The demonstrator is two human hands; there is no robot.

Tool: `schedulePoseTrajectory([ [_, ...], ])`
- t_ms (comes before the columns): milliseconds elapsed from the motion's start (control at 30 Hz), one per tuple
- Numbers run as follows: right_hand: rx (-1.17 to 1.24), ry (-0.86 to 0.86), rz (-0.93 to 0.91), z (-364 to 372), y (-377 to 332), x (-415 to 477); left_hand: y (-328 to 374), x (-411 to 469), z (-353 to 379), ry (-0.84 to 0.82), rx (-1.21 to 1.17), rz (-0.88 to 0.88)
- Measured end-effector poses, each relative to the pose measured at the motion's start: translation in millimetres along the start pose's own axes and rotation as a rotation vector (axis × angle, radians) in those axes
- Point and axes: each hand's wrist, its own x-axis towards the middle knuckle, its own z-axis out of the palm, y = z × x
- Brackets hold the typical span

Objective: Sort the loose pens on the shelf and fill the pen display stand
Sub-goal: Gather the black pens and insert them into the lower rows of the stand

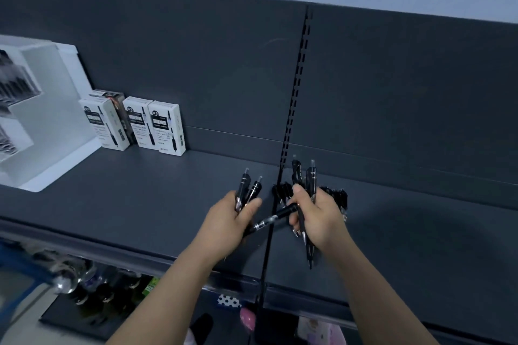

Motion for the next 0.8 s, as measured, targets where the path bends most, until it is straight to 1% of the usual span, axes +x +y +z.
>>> schedulePoseTrajectory([
  [100,0.008,-0.007,-0.041,29,-21,11,-8,-5,-23,-0.050,-0.128,-0.026],
  [167,0.082,-0.006,-0.034,50,-35,18,-18,-5,-44,-0.020,-0.145,-0.042],
  [267,0.137,-0.050,-0.026,87,-55,29,-39,-3,-85,0.108,-0.125,-0.072],
  [367,0.144,-0.131,-0.017,136,-73,35,-60,-2,-134,0.232,-0.258,-0.098],
  [467,0.140,-0.218,-0.019,196,-92,37,-77,-2,-189,0.303,-0.256,-0.076],
  [600,0.176,-0.293,-0.014,276,-118,38,-103,-1,-257,0.296,-0.317,-0.075],
  [667,0.163,-0.339,-0.011,314,-129,40,-115,-2,-286,0.253,-0.355,-0.082],
  [733,0.165,-0.395,-0.045,348,-140,38,-126,0,-310,0.210,-0.385,-0.080],
  [800,0.165,-0.451,-0.059,379,-149,37,-139,3,-331,0.207,-0.395,-0.087],
])
